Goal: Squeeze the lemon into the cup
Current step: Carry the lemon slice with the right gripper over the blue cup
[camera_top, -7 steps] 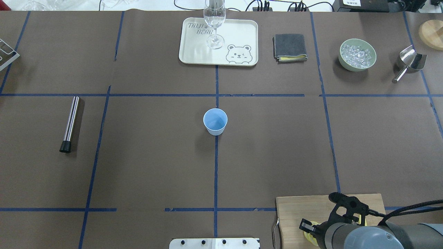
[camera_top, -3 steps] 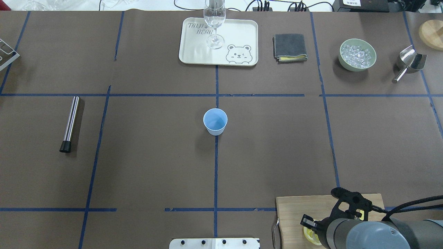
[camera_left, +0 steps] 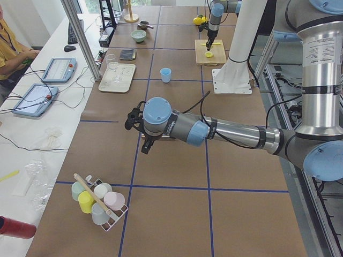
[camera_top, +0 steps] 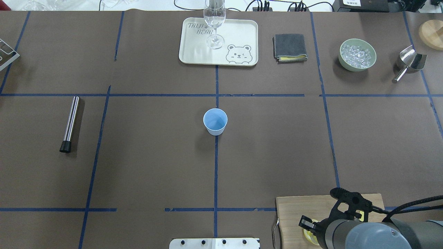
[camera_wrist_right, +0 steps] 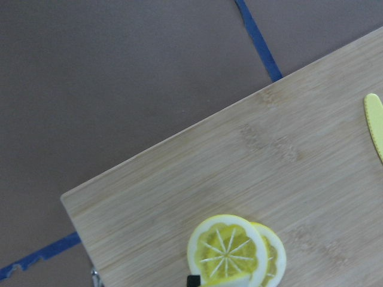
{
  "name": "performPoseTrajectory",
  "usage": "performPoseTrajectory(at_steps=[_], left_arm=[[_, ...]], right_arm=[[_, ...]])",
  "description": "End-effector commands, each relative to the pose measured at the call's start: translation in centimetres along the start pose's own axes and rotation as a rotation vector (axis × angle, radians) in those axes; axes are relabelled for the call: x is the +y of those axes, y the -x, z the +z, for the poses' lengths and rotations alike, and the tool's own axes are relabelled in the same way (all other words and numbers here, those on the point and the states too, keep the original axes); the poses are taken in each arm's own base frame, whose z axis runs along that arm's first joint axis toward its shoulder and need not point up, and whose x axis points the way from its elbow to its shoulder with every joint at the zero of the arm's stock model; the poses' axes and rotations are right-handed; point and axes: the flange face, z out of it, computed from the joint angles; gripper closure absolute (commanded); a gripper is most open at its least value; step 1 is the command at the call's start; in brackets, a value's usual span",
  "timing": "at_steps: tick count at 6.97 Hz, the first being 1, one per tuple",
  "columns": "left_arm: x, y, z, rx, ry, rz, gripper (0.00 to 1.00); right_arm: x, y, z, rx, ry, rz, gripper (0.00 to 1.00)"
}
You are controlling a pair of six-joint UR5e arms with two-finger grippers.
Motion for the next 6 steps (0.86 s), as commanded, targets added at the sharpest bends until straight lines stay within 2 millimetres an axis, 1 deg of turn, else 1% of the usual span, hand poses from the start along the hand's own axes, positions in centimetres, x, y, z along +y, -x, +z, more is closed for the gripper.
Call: performPoseTrajectory(at_steps=[1,2,3,4,5,6], left_arm=[[0.1,0.1,0.1,-0.001,0.002,-0.001,0.00],[0.1,0.3,0.1,-0.001,0.003,-0.002,0.00],[0.1,0.1,0.1,-0.001,0.002,0.000,0.00],[0.1,0.1,0.1,-0.001,0.002,0.000,0.00],[0.1,0.1,0.0,-0.001,0.001,0.000,0.00],[0.1,0.1,0.0,-0.001,0.001,0.000,0.00]], right_arm=[[-0.5,4.7,-2.4,-0.048,0.005,0.043,0.78],[-1.6,8.2,-4.2,-0.084,-0.010,0.053,0.78],[-3.1,12.0,-6.1,-0.140,-0.027,0.074,0.77],[-5.2,15.2,-7.4,-0.173,-0.022,0.118,0.77],[-7.9,17.2,-8.8,-0.191,-0.007,0.139,0.77],[-9.6,19.6,-9.0,-0.204,-0.031,0.124,0.77]])
